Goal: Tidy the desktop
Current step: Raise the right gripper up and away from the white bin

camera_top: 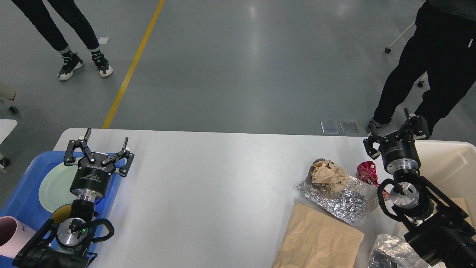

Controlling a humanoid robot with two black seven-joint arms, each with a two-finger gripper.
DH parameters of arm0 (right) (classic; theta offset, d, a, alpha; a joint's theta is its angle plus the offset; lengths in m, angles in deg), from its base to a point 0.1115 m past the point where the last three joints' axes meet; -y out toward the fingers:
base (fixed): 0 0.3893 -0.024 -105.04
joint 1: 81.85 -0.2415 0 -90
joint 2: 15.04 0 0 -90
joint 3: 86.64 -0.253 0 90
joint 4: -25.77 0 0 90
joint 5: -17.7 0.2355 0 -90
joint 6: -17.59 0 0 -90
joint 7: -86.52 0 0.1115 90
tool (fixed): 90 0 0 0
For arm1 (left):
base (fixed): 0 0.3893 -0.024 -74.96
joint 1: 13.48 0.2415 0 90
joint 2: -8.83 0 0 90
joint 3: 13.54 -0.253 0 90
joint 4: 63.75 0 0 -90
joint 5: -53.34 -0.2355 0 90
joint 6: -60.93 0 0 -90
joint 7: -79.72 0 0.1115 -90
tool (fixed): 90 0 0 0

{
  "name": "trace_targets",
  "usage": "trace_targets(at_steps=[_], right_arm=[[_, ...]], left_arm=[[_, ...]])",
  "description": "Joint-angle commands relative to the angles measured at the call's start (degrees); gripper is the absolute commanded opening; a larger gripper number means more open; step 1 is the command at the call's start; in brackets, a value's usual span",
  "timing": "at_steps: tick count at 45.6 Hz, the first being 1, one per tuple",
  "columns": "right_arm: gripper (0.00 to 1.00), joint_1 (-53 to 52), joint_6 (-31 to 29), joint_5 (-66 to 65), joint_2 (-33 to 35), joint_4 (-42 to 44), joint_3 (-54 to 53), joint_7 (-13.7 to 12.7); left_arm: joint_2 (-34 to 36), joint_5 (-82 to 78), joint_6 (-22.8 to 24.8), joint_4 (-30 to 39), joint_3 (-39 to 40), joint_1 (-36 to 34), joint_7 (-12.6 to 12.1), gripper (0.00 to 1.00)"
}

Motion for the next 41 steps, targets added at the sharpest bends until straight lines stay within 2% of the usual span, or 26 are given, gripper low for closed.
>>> trace_targets(at_steps=[1,15,41], right_arm=[[1.00,1.6,-0.3,0.0,0.3,-0.4,0.6,0.0],[1.00,1.6,-0.4,0.4,0.4,-0.9,5.0,-2.4],[1.00,0.1,-2.1,0.3,0.2,-0.6,5.3,-2.5]], left_arm=[[0.0,0.0,0.0,0.0,0.0,0.0,0.0,0.97],[0.0,0.0,0.0,0.0,0.0,0.0,0.0,0.97],[0.0,0.0,0.0,0.0,0.0,0.0,0.0,0.97]])
